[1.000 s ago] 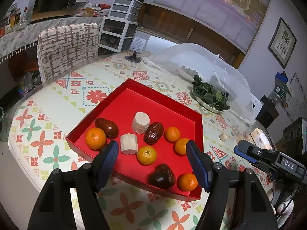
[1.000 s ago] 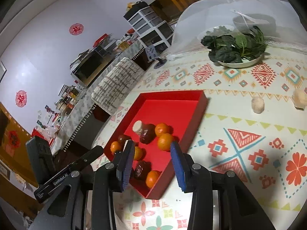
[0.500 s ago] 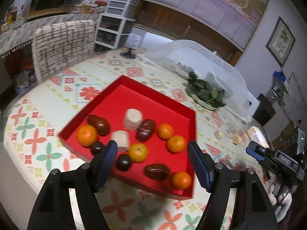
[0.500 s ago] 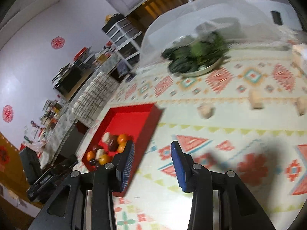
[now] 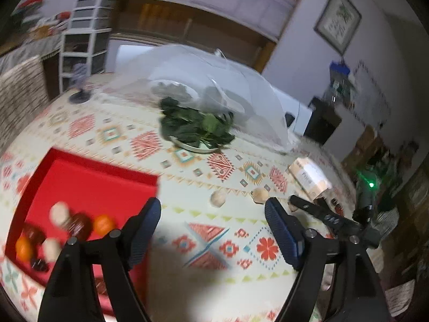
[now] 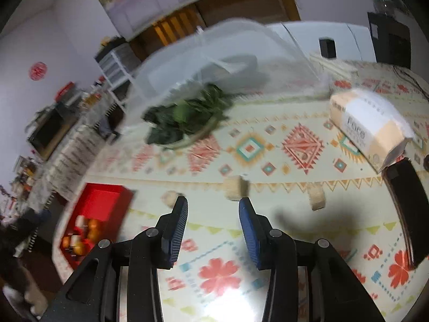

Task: Organize fruits
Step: 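Grasp a white rice ball with the left tool while the right tool grasps a yam chunk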

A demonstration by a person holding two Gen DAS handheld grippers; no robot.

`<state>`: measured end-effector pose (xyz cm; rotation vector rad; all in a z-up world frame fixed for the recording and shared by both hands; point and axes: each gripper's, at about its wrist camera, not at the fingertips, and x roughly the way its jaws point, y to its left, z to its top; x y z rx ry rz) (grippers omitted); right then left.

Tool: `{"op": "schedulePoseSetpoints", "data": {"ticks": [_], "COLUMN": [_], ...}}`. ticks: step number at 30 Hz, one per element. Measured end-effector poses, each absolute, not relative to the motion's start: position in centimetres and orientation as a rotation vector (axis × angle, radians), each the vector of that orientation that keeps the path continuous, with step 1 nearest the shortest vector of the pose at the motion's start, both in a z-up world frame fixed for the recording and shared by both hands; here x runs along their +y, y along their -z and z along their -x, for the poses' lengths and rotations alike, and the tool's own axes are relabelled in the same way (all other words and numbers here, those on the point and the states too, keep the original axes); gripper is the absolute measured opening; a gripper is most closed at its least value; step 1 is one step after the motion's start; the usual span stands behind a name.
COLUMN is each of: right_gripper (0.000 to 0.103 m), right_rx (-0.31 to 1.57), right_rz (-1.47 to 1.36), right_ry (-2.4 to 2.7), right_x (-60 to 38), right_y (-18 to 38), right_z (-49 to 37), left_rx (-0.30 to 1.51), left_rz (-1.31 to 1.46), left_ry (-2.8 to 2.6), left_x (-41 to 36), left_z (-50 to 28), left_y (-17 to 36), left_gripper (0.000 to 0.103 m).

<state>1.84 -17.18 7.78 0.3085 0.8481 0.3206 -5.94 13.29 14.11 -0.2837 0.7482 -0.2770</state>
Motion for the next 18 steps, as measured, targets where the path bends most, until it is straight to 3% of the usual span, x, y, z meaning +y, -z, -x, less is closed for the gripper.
{"op": "schedulePoseSetpoints", "data": {"ticks": [4, 7, 16, 18], "right_gripper": [0.043, 0.043, 0.042, 0.033], "right_rx": [0.881, 0.892, 0.890, 0.883], "right_rz": [-0.297, -0.274, -0.185, -0.190], "right_ry": [-0.301, -0.307, -0.326, -0.320], "right_x": [-16.6, -16.1, -13.9, -14.0], "right_y": [-4.8, -3.4, -1.8, -1.7], "right_z": [-4.6, -6.1, -7.6, -7.6], "left_rx": [0.864, 0.904, 0.988, 0.990], "left_rz": [0.276, 0.292, 0.244, 0.209], "left_ry": [0.304, 0.282, 0.246, 0.229], "left_x": [9.7, 8.7, 5.8, 5.0], "left_z": [1.5, -0.6, -4.8, -5.3], "left_y": [-10.7, -8.3, -3.2, -2.4], "left_gripper": [0.078, 0.065, 0.065, 0.065]}}
